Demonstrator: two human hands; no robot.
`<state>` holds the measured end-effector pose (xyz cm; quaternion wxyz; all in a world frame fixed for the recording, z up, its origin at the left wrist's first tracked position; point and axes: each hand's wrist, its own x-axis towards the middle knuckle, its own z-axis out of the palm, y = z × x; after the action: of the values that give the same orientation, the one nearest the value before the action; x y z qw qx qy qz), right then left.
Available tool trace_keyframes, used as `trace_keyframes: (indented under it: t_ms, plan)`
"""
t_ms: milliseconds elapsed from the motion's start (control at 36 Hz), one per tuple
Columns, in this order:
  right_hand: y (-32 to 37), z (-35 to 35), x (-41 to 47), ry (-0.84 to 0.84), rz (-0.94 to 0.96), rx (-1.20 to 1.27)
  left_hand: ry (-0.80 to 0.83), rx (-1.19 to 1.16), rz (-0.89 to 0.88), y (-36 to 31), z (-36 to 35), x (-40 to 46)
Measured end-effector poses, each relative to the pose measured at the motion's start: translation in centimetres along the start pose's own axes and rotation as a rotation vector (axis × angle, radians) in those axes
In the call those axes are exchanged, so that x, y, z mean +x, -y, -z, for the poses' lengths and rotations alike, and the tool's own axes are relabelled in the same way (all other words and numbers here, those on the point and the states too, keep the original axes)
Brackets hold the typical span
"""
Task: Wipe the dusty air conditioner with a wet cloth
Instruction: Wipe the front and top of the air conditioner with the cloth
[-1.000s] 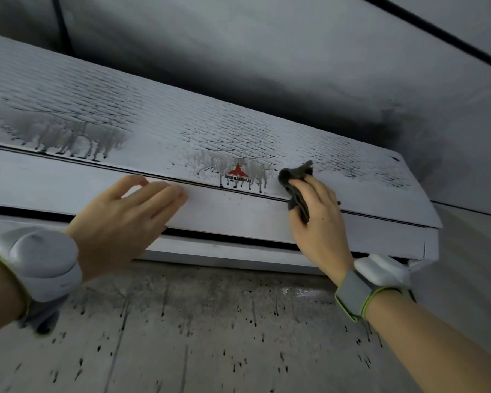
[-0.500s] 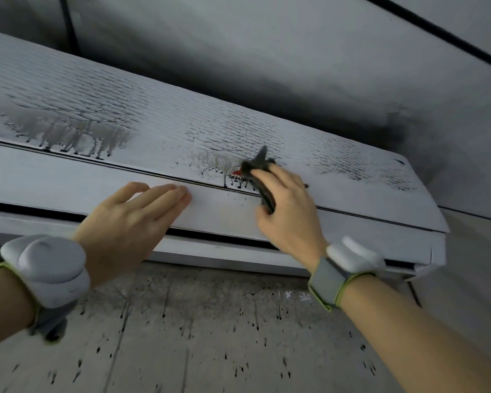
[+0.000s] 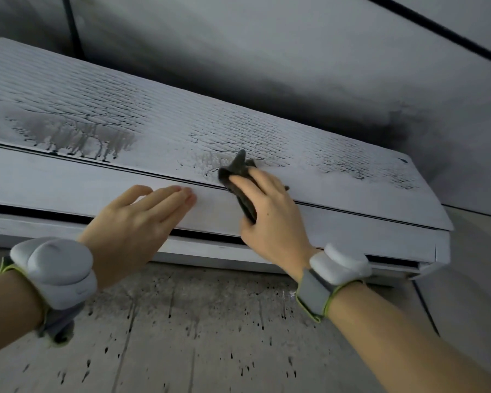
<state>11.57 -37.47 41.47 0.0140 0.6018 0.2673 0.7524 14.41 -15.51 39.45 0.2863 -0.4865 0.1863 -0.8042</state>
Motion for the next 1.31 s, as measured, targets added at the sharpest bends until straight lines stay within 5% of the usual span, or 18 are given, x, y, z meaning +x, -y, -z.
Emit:
trace_keyframes:
  t_ms: [111, 306, 556, 778, 1056, 1306]
  plan:
    - [-2.4, 1.1, -0.6, 0.011, 0.035, -0.067, 0.021, 0.012, -0.011, 0.4, 0.1, -0.2]
    - [-1.7, 0.8, 1.6, -0.108, -0.239, -0.045, 0.013, 0.003, -0.007, 0.2, -0.3, 0.0]
    - [0.5, 0.4, 1.0, 0.053, 0.045, -0.012, 0.067, -0.004, 0.003, 0.3, 0.2, -0.4]
    - [1.0, 0.1, 3.4, -0.041, -0.223, -0.054, 0.141, 0.0, -0.027, 0.8, 0.5, -0.7]
    - [2.9, -1.2, 1.2, -0.001, 0.055, -0.009, 0.198, -0.015, -0.054, 1.1, 1.3, -0.4]
    - [5.1, -1.9, 4.1, -0.117, -0.128, 0.028, 0.148, -0.026, -0.101, 2.0, 1.5, -0.3]
